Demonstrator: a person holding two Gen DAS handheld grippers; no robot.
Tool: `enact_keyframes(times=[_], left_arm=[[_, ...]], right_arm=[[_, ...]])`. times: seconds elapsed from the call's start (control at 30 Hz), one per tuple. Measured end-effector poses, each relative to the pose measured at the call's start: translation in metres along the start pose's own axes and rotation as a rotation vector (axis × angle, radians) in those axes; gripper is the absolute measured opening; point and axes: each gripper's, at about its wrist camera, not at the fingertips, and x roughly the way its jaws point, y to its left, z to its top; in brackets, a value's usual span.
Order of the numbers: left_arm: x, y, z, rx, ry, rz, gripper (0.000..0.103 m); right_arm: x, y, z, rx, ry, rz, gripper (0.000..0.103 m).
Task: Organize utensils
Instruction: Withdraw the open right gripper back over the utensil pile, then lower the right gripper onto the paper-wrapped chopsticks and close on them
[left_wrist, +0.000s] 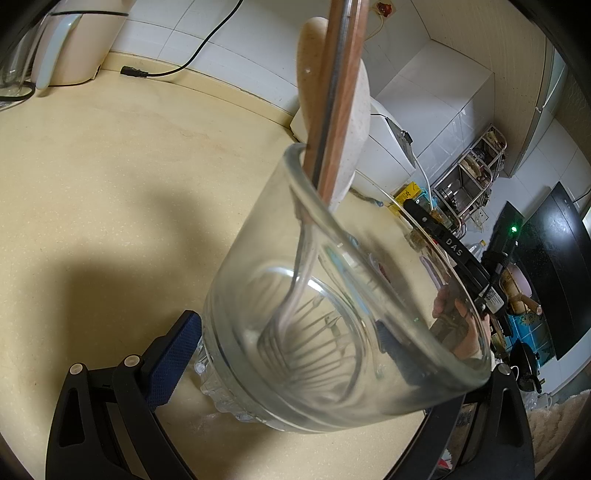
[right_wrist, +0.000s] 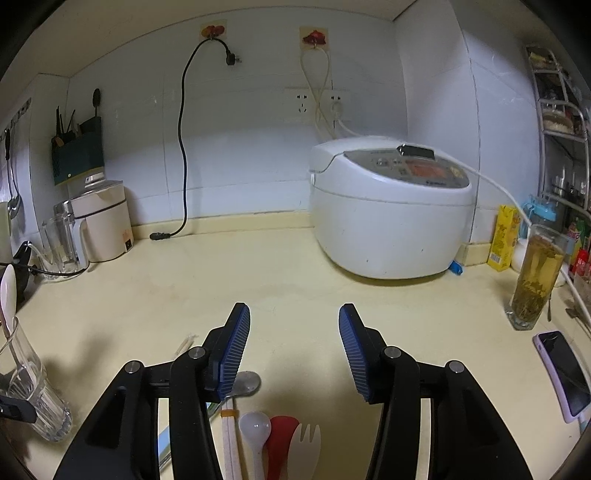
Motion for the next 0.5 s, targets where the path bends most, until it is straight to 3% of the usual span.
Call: enact_keyframes(times=[0.2, 0.37, 0.5], left_arm=[[0.000, 0.000, 0.000, 0.000, 0.000, 0.000, 0.098], [0.000, 0.000, 0.000, 0.000, 0.000, 0.000, 0.098], [0.000, 0.000, 0.000, 0.000, 0.000, 0.000, 0.098]], right_arm=[[0.007, 0.005, 0.000, 0.051, 0.088, 0.056, 0.051], [0.027, 0.037, 0.006, 0.062, 0.245, 0.211, 0.051], [0.053, 0.051, 0.003, 0.141, 0.372, 0.315, 0.051]])
